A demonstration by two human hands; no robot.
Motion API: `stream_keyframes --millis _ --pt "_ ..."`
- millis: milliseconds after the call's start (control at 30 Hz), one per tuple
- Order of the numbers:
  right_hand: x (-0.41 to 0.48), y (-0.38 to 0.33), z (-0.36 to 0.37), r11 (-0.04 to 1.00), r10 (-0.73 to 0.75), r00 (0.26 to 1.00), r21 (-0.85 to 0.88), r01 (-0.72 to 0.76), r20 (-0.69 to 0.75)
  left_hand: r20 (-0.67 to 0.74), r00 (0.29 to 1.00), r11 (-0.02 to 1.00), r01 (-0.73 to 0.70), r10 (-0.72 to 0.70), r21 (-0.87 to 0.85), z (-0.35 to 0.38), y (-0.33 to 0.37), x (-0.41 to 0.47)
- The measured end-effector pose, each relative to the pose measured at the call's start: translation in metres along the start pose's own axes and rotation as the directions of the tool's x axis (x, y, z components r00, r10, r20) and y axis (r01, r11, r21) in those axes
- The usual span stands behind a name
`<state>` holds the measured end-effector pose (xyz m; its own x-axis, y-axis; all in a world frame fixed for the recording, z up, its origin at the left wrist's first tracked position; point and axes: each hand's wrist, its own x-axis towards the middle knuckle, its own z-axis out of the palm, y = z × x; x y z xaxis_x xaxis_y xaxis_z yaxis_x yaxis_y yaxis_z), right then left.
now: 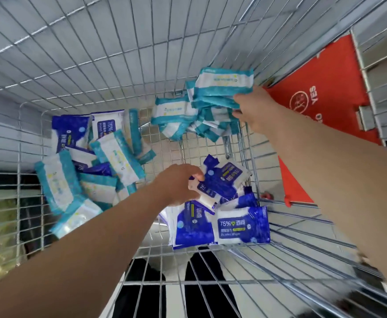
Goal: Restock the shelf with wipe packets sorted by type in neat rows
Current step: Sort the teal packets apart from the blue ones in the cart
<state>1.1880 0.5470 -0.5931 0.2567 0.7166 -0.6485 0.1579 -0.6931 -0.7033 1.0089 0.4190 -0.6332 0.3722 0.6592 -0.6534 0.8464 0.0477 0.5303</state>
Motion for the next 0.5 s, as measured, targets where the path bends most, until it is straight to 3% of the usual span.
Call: stream_keyframes --millis 300,400,500 --pt "0.006 0.006 -0.001 0.999 -0.013 1.0 -0.038 0.013 -0.014 -0.145 0.973 0.979 0.165 -0.182 -0.121 0.002 0.041 0.038" --pt "0.007 0.011 -0.001 0.998 -0.047 0.999 -0.046 0.047 0.006 -0.26 0.938 0.953 0.163 -0.229 -0.254 0.0 0.039 0.048" --pt "0.009 0.017 -0.002 0.996 -0.057 0.998 -0.062 0.058 0.018 -0.234 0.935 0.897 0.151 -0.266 -0.415 -0.009 0.032 0.044"
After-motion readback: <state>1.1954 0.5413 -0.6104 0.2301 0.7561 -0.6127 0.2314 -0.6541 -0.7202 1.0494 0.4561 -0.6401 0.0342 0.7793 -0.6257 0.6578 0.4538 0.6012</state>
